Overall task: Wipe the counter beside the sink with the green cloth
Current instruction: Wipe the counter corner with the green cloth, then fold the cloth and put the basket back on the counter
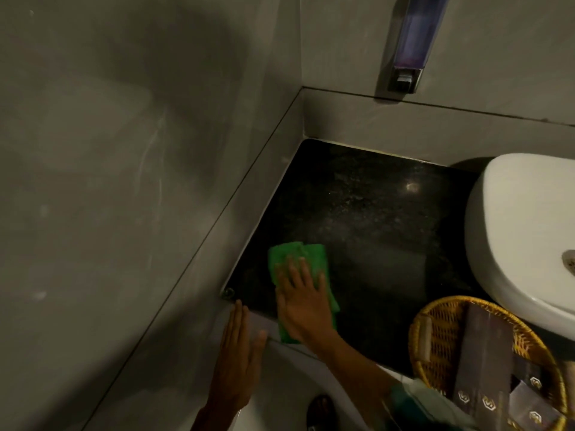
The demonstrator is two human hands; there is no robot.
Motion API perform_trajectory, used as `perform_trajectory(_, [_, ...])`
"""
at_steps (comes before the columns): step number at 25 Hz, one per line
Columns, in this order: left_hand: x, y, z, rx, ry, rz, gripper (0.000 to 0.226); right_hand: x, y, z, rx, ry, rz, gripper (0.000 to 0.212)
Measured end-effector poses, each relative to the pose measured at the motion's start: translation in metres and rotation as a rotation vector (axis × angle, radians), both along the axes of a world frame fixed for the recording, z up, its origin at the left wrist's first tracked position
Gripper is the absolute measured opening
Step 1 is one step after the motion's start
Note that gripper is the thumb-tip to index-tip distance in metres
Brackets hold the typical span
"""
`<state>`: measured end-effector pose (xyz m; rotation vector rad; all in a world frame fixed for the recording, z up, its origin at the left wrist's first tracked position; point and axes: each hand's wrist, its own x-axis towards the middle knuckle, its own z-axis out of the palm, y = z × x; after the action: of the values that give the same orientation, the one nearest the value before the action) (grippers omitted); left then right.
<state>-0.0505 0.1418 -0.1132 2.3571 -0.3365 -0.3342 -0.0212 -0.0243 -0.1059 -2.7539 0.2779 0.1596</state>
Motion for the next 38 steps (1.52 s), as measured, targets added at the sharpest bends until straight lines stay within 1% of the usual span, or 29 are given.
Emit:
perform_trajectory(2, [-0.008, -0.002, 0.002, -0.074, -0.014, 0.109, 0.09, 0.011, 0.023, 0.005, -0.057, 0.0, 0.283, 0.054])
perform_trajectory(3, [-0.012, -0.005, 0.004, -0.126, -0.006, 0.196, 0.083, 0.005, 0.027, 0.005, -0.116, -0.001, 0.38, 0.054])
perform_trajectory(4, [-0.015, -0.007, 0.008, -0.151, -0.001, 0.286, 0.08, -0.004, 0.023, 0.003, -0.157, -0.022, 0.442, 0.054])
perform_trajectory(5, [-0.017, -0.007, 0.012, -0.154, 0.014, 0.363, 0.088, -0.014, 0.014, 0.0, -0.168, -0.049, 0.476, 0.054])
perform_trajectory(6, [-0.021, -0.009, 0.013, -0.147, 0.024, 0.393, 0.098, -0.025, 0.001, -0.004, -0.179, -0.064, 0.452, 0.055])
perform_trajectory(7, [-0.025, -0.01, 0.014, -0.154, 0.023, 0.384, 0.1, -0.037, -0.013, -0.005, -0.188, -0.074, 0.338, 0.055])
perform_trajectory(8, [-0.026, -0.012, 0.017, -0.148, 0.021, 0.375, 0.09, -0.044, -0.025, -0.003, -0.179, -0.085, 0.155, 0.056])
perform_trajectory(9, [-0.027, -0.017, 0.017, -0.155, 0.035, 0.353, 0.07, -0.046, -0.034, -0.001, -0.154, -0.08, -0.047, 0.056])
perform_trajectory(10, [-0.027, -0.024, 0.018, -0.161, 0.065, 0.313, 0.046, -0.044, -0.036, 0.003, -0.095, -0.026, -0.237, 0.056])
perform_trajectory(11, [-0.027, -0.032, 0.017, -0.163, 0.142, 0.27, 0.031, -0.038, -0.03, 0.01, 0.003, 0.046, -0.397, 0.057])
perform_trajectory(12, [-0.023, -0.038, 0.017, -0.156, 0.217, 0.235, 0.032, -0.032, -0.019, 0.016, 0.097, 0.079, -0.524, 0.058])
perform_trajectory(13, [-0.018, -0.042, 0.015, -0.136, 0.262, 0.215, 0.04, -0.026, -0.007, 0.023, 0.191, 0.097, -0.606, 0.06])
perform_trajectory(15, [-0.005, -0.048, 0.018, -0.021, 0.261, 0.213, 0.052, -0.02, -0.005, 0.039, 0.359, 0.113, -0.656, 0.067])
perform_trajectory(17, [0.005, -0.057, 0.025, 0.083, 0.245, 0.181, 0.05, -0.014, -0.044, 0.052, 0.306, 0.093, -0.553, 0.069])
perform_trajectory(19, [0.008, -0.068, 0.033, 0.082, 0.255, 0.144, 0.05, 0.0, -0.092, 0.066, 0.16, 0.079, -0.406, 0.066])
perform_trajectory(21, [0.008, -0.078, 0.033, 0.1, 0.28, 0.113, 0.047, 0.018, -0.121, 0.072, 0.078, 0.198, -0.235, 0.074])
perform_trajectory(23, [0.01, -0.082, 0.037, 0.098, 0.32, 0.059, 0.037, 0.03, -0.135, 0.069, 0.087, 0.367, -0.15, 0.081])
perform_trajectory(24, [0.013, -0.082, 0.041, 0.065, 0.324, 0.056, 0.028, 0.033, -0.142, 0.067, 0.121, 0.433, -0.145, 0.078])
perform_trajectory(25, [0.018, -0.082, 0.045, 0.004, 0.322, 0.083, 0.022, 0.034, -0.149, 0.064, 0.186, 0.465, -0.164, 0.07])
perform_trajectory(26, [0.029, -0.083, 0.049, -0.093, 0.31, 0.145, 0.021, 0.034, -0.156, 0.062, 0.305, 0.455, -0.221, 0.06])
perform_trajectory(28, [0.061, -0.095, 0.064, -0.382, 0.34, 0.339, 0.028, 0.035, -0.175, 0.062, 0.684, 0.323, -0.457, 0.042])
perform_trajectory(29, [0.081, -0.106, 0.072, -0.526, 0.393, 0.409, 0.037, 0.039, -0.185, 0.065, 0.839, 0.257, -0.572, 0.037])
perform_trajectory(30, [0.101, -0.121, 0.079, -0.639, 0.443, 0.423, 0.046, 0.043, -0.196, 0.068, 0.929, 0.182, -0.662, 0.035])
perform_trajectory(31, [0.122, -0.139, 0.085, -0.694, 0.46, 0.381, 0.053, 0.047, -0.208, 0.072, 0.983, 0.097, -0.741, 0.032])
perform_trajectory(32, [0.14, -0.158, 0.091, -0.705, 0.45, 0.309, 0.056, 0.051, -0.219, 0.078, 1.013, 0.001, -0.809, 0.029])
perform_trajectory(33, [0.155, -0.179, 0.095, -0.673, 0.415, 0.229, 0.055, 0.054, -0.23, 0.083, 1.025, -0.085, -0.862, 0.032])
perform_trajectory(35, [0.175, -0.216, 0.095, -0.501, 0.297, 0.101, 0.043, 0.054, -0.245, 0.084, 0.959, -0.193, -0.894, 0.053])
perform_trajectory(37, [0.184, -0.24, 0.084, -0.276, 0.213, -0.032, 0.033, 0.047, -0.25, 0.075, 0.811, -0.172, -0.839, 0.062])
perform_trajectory(38, [0.184, -0.247, 0.077, -0.169, 0.189, -0.108, 0.033, 0.041, -0.248, 0.071, 0.715, -0.097, -0.788, 0.063])
